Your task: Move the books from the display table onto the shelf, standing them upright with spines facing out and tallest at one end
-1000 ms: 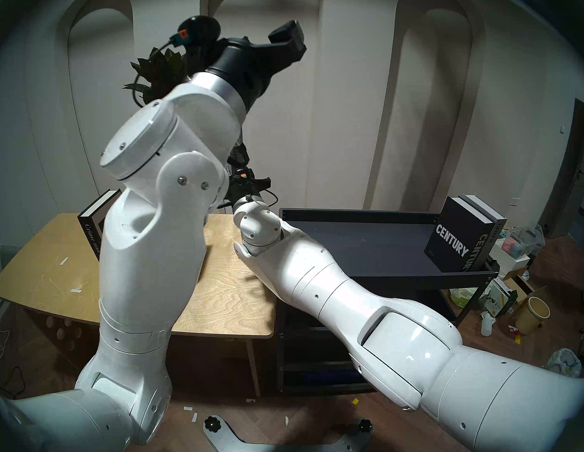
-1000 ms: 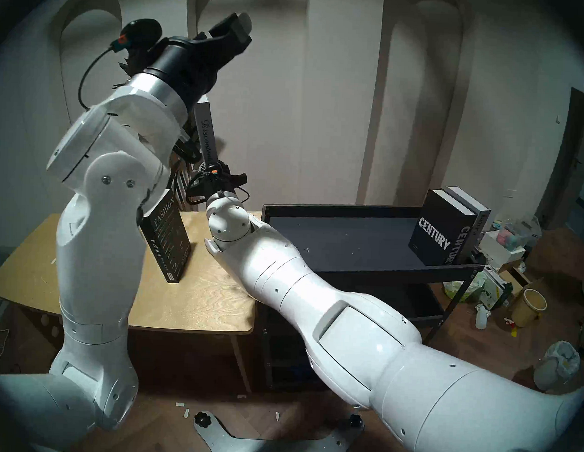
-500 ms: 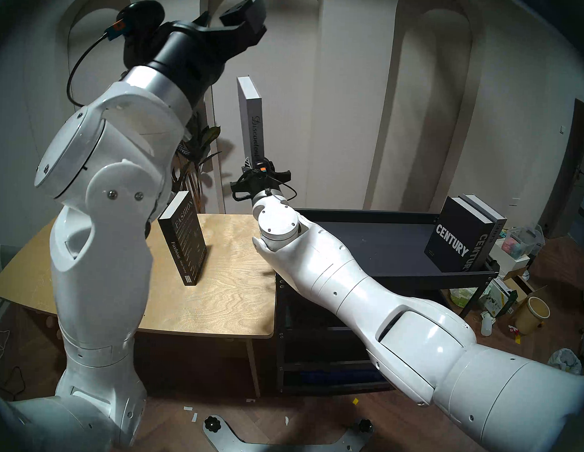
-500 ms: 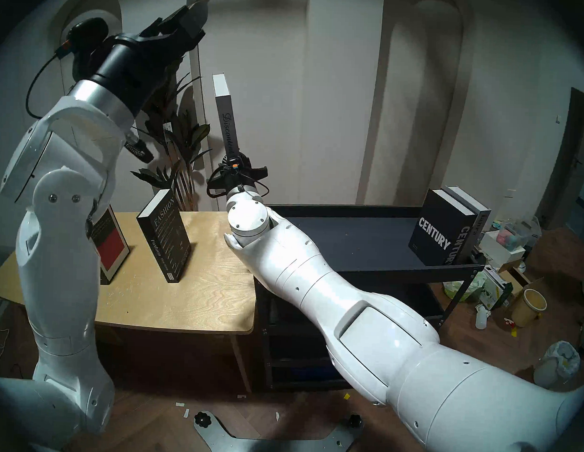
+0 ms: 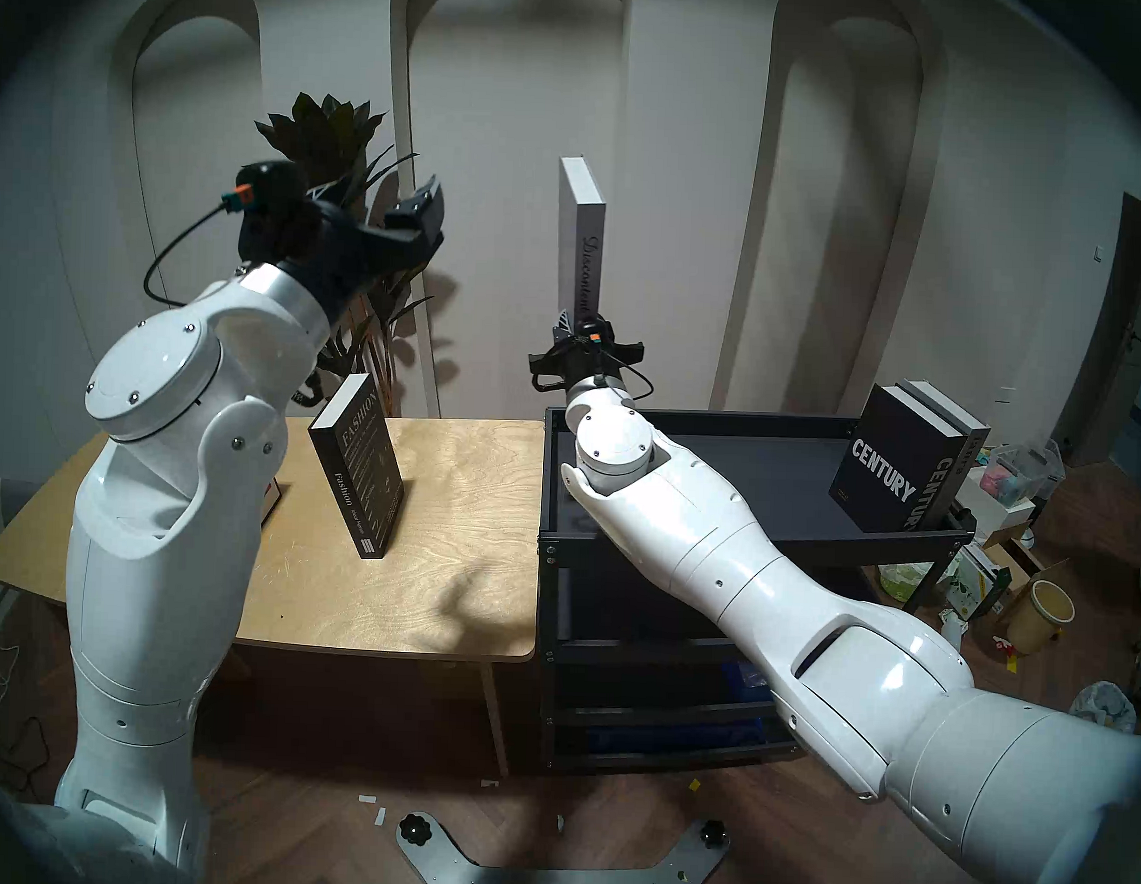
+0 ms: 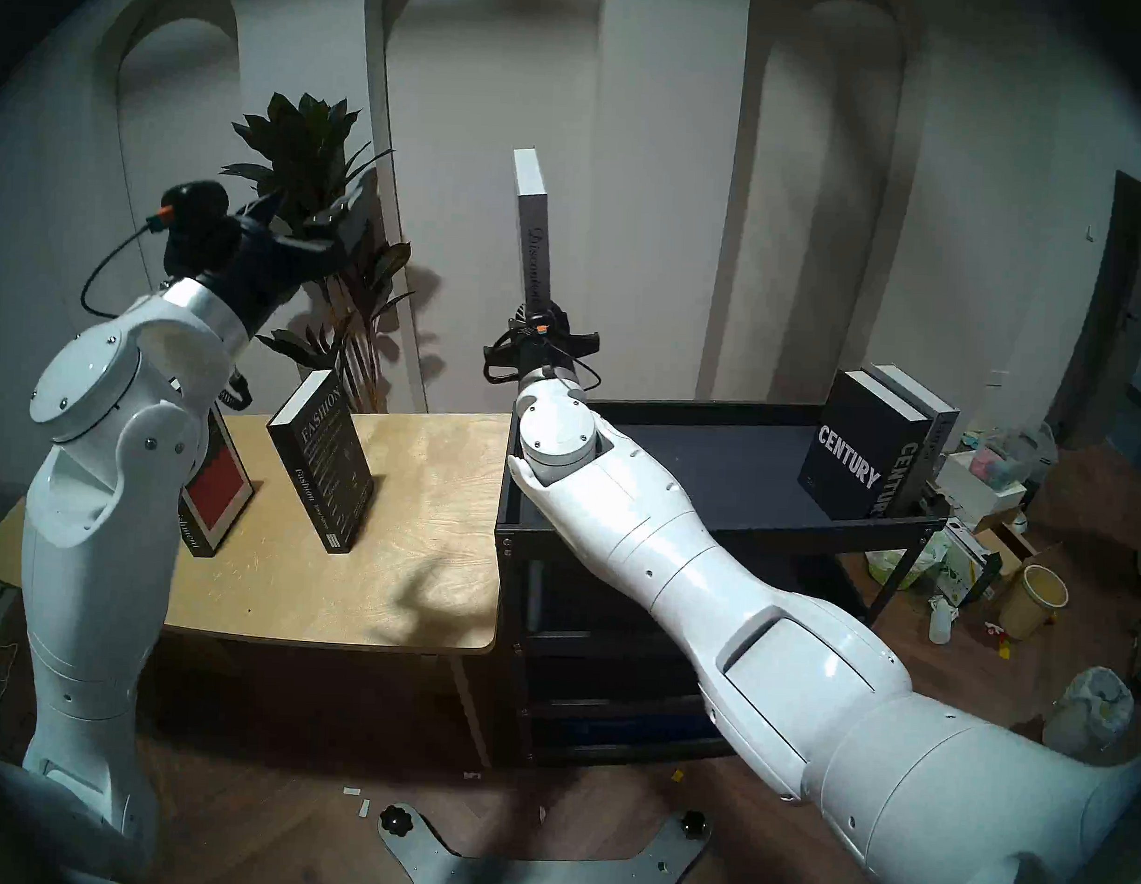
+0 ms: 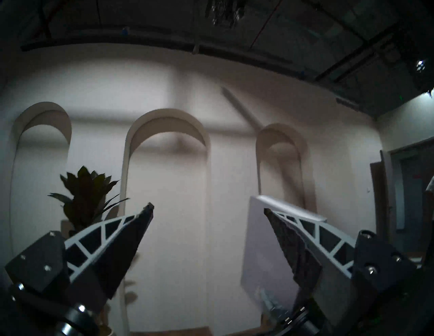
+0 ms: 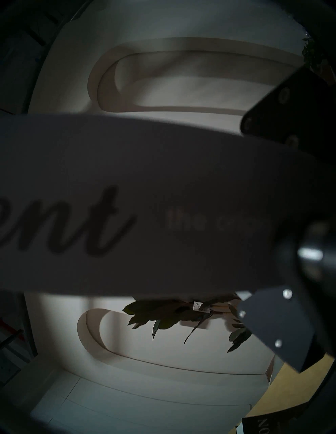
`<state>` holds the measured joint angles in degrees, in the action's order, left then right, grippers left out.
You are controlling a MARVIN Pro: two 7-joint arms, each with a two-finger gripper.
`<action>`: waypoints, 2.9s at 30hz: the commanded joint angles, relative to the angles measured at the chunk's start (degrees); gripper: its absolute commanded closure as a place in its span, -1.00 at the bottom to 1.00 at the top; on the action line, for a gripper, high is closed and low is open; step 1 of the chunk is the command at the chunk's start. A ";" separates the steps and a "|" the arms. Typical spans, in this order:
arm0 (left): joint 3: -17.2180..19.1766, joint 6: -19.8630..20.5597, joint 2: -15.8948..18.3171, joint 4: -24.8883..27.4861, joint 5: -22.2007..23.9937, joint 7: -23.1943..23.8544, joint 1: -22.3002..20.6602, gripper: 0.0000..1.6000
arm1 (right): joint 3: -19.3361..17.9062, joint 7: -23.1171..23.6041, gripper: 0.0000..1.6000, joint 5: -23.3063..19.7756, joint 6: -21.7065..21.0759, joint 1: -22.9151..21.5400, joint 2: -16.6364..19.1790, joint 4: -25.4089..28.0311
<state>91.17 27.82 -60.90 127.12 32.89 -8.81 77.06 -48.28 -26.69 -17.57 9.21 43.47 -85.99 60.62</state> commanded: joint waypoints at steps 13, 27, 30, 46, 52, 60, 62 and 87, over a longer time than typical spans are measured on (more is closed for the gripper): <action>9.53 -4.42 7.54 -6.31 -7.60 3.05 14.82 -1.00 | -5.85 0.02 1.00 -3.19 -0.91 4.96 11.00 11.47; 15.11 -10.40 7.50 -7.70 -9.62 6.25 23.36 -1.00 | -9.36 2.88 1.00 -8.23 -4.88 11.02 18.52 19.56; 16.00 -11.69 7.34 -8.08 -10.01 6.86 24.87 -1.00 | -10.29 3.57 1.00 -9.20 -6.01 12.05 20.41 21.41; 18.76 -19.93 5.51 -9.01 -11.90 10.18 32.58 -1.00 | -18.18 6.40 1.00 -15.76 -13.51 20.24 31.86 29.10; 19.64 -25.21 4.38 -9.10 -12.73 11.69 34.90 -1.00 | -20.97 8.98 1.00 -19.79 -17.90 23.69 35.72 31.94; 20.76 -32.14 2.85 -9.87 -13.80 13.79 37.29 -1.00 | -24.65 12.89 1.00 -25.71 -24.35 28.03 40.96 35.60; 21.03 -34.23 2.31 -10.22 -14.12 14.50 37.82 -1.00 | -26.45 14.38 1.00 -27.72 -26.74 29.32 42.43 36.23; 20.15 -54.46 -2.73 -16.21 -18.25 17.45 37.88 -1.00 | -21.60 25.11 1.00 -17.97 -21.65 20.73 40.18 25.84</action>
<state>111.18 -21.66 -62.60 111.08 15.62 8.99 115.32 -71.01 -2.19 -39.78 -17.85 67.98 -42.56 89.15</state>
